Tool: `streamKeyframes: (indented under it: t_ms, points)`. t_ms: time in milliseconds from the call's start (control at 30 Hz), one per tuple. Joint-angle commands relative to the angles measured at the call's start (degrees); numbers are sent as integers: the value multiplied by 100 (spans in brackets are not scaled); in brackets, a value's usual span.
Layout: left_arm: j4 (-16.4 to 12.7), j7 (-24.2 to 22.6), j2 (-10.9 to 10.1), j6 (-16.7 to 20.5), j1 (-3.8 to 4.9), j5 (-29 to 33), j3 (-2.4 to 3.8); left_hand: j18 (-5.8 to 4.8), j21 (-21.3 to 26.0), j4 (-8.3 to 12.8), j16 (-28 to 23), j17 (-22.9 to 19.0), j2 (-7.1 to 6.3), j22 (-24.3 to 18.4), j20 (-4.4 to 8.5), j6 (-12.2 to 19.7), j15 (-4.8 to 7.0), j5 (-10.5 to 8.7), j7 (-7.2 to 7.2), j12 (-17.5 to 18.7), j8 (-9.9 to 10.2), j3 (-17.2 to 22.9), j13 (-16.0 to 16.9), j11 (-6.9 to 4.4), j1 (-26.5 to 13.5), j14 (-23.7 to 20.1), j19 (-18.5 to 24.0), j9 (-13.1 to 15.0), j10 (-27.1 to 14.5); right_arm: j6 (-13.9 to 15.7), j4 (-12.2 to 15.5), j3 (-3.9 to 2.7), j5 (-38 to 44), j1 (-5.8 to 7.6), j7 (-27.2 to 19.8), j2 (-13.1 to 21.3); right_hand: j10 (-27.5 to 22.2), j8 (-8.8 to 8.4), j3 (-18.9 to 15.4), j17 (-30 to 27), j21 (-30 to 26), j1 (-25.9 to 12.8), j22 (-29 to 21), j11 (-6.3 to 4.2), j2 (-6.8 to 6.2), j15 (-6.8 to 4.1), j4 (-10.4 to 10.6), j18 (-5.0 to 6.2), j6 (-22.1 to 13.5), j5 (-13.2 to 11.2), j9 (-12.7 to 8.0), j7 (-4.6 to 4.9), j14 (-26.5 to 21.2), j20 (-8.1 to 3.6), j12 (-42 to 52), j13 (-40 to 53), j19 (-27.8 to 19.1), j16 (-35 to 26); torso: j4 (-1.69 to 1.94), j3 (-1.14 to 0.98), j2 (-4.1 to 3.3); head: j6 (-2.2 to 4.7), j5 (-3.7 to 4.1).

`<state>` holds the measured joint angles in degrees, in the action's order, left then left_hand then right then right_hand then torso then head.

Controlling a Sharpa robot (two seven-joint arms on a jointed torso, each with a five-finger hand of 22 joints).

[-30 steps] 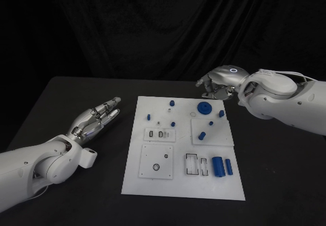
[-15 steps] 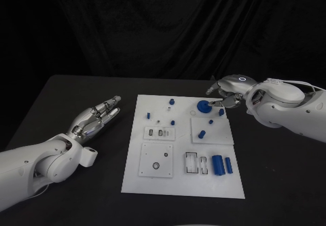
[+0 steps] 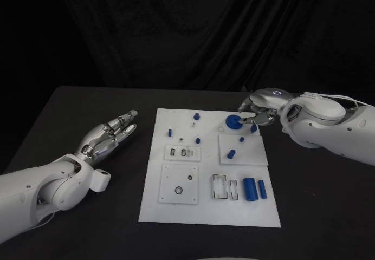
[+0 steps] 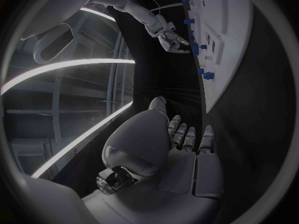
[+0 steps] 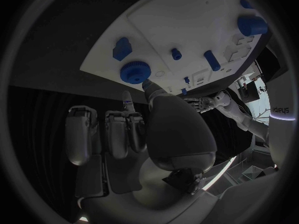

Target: Assemble the parts on the task board

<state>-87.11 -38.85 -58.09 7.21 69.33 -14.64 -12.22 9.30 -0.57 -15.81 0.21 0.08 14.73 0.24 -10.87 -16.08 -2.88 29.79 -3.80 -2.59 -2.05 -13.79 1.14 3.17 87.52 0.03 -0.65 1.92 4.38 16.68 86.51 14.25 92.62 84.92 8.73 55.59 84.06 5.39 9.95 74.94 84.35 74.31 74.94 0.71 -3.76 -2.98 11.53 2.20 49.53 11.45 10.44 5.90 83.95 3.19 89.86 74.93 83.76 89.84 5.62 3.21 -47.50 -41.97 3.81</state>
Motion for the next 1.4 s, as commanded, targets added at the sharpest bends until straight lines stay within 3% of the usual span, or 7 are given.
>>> streamKeyframes:
  t_ms: [33,333,433,600,900,1233,1400]
  points:
    - [5,-1051,17,-73,10,-11,5,107,11,4,-21,-8,3,7,-39,24,-41,28,11,35,15,28,-9,45,43,-3,21,-2,-10,-8,-24,-3,6,-23,91,-42,594,-31,-15,1506,73,17,1053,-8,-10,-1,-42,-53,-46,56,17,5,605,11,14,1507,265,16,0,4,8,-3,14]
    - [31,-1038,29,-95,8,-11,5,107,11,5,-21,-8,3,6,-39,29,-42,31,9,36,15,30,-9,46,46,-3,21,-2,-12,-93,-86,-4,6,-82,82,-128,594,-112,36,1506,379,139,1344,33,-22,58,-222,-154,-200,326,88,24,605,69,14,1507,479,16,-7,2,11,-20,2]
    - [35,-1036,27,-97,8,-11,5,107,11,5,-21,-8,3,6,-39,29,-42,31,9,36,15,30,-9,46,46,-3,21,-2,-12,-180,-118,-4,6,-103,136,-154,594,-149,43,1506,366,183,1335,31,-54,59,-282,-149,-298,309,86,21,605,73,14,1507,468,16,-16,0,13,-23,-11]
    - [46,-1031,30,-110,8,-11,5,107,12,7,-21,-8,4,6,-40,28,-43,34,5,37,15,32,-9,47,50,-3,22,-2,-14,-310,-157,-4,6,-127,209,-200,594,-175,27,1506,351,184,1325,32,-84,61,-313,-143,-476,205,79,20,605,77,14,1507,455,16,2,3,11,-30,4]
    - [58,-1017,33,-131,7,-11,4,107,11,11,-21,-8,5,6,-42,27,-41,39,-4,36,15,38,-9,51,57,-3,21,-2,-13,-370,-271,-5,6,-139,228,-310,594,-159,35,1506,293,173,1279,39,-52,64,-307,-123,-553,207,86,32,605,80,14,1507,409,16,-4,8,10,-41,-12]
    - [67,-993,40,-152,6,-11,4,107,10,16,-21,-8,6,7,-44,35,-44,44,-17,35,15,44,-8,57,65,-3,20,-2,-11,-380,-425,-5,6,-142,173,-436,594,-56,107,1506,265,149,1267,42,21,67,-315,-115,-420,715,178,35,605,85,14,1507,391,16,-1,4,9,-50,-5]
    - [68,-988,38,-156,6,-11,4,107,10,20,-21,-8,6,7,-45,36,-48,45,-24,34,15,48,-8,65,70,-3,20,-2,-9,-435,-457,-5,6,-153,153,-466,594,18,151,1506,247,142,1257,40,40,65,-323,-109,-271,839,233,36,605,83,14,1507,379,16,-4,6,11,-58,-3]
